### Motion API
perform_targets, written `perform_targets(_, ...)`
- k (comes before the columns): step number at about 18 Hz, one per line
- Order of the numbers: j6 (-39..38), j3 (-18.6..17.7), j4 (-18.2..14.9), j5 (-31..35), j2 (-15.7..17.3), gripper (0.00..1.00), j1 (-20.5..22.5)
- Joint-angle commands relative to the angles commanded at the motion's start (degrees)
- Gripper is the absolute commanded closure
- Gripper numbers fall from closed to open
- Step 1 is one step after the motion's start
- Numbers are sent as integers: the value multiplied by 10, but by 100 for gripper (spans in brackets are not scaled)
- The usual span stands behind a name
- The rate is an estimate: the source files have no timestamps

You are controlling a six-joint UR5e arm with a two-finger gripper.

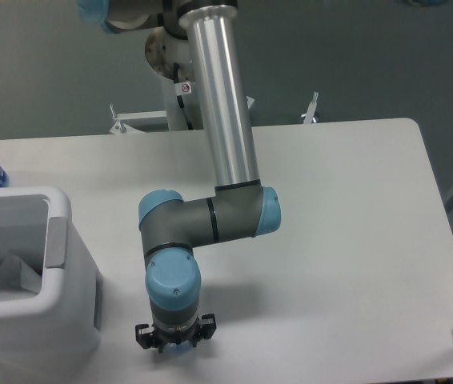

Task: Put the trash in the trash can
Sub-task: 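Close the gripper on the bottle's cap end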

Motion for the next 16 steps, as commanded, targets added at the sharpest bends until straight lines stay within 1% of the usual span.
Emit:
perform_targets(3, 1, 0, 1, 0, 1, 37, 0)
perform_targets(4, 2, 0, 1, 0, 1, 38, 0)
perform_targets(5, 2, 0, 1, 0, 2, 41, 0)
perform_targets(16, 9, -1, 3, 0, 10, 41, 1)
